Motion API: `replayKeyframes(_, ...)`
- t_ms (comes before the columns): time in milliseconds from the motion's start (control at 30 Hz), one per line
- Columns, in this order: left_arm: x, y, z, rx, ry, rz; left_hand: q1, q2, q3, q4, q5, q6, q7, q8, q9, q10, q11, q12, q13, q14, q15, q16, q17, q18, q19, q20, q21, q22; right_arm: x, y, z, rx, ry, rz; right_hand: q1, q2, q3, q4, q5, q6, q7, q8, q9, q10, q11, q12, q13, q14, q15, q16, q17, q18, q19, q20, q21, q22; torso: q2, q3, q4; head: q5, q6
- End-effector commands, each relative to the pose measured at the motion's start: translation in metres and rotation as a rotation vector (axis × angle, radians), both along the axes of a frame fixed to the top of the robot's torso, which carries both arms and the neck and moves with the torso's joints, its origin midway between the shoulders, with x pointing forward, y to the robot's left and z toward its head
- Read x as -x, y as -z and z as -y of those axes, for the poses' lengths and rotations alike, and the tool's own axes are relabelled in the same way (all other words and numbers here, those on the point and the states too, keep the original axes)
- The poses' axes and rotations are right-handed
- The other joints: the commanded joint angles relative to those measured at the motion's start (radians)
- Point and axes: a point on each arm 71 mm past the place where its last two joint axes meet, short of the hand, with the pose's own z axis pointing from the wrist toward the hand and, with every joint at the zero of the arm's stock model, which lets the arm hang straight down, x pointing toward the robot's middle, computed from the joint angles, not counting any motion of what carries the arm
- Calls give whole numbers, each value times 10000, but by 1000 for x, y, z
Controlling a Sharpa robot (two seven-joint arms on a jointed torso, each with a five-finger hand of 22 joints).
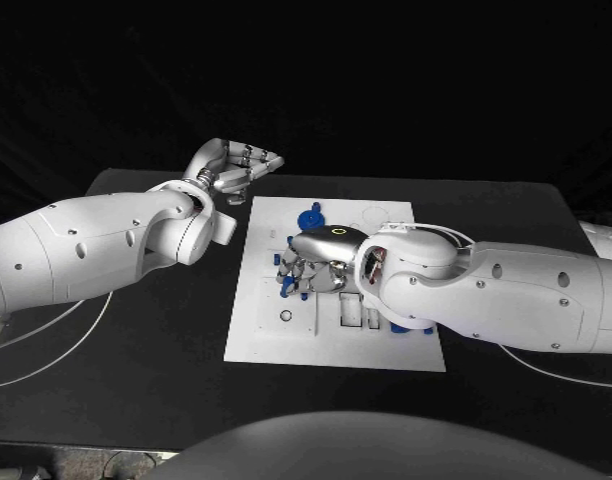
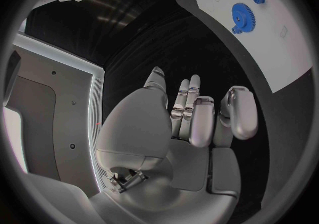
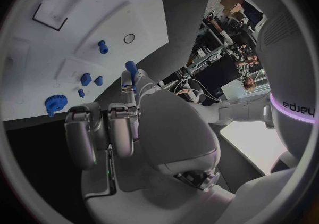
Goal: Assemble the parts on the task board
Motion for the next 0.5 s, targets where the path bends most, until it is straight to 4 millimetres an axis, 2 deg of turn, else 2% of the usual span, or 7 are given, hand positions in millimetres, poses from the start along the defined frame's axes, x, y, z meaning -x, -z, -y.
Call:
replayKeyframes(33,1,-1,3,23,211,16,-9,91,-51,0,34,-57,22,-63,-10,-16,44,-46,9,-63,-14,-27,-4,121,-73,-2,-34,1713,4,6,-4,772,-756,228,101,-9,67,-5,22,281,64,30,118,7,79,-42,-6,1062,54,41,2634,-142,1047,40,45,2632,10,12,-15,15,-2)
replayKeyframes(267,1,-1,2,19,214,14,12,103,-58,-1,51,-65,23,-67,-11,-26,47,-52,8,-62,-13,-27,-3,122,-74,-2,-42,1713,6,12,-9,964,-945,287,115,-28,84,-16,24,266,67,11,114,-31,83,-62,-7,1062,59,41,2634,-142,1047,54,45,2632,15,16,-25,-1,-2)
replayKeyframes(500,2,-1,2,26,237,8,12,103,-58,-1,51,-65,23,-67,-11,-26,47,-52,8,-62,-13,-27,-3,122,-74,-2,-42,1713,8,16,-14,1048,-1116,330,121,-30,89,-20,24,263,66,8,113,-38,84,-65,-8,1062,60,41,2634,-142,1047,56,45,2632,15,10,-3,-18,-2)
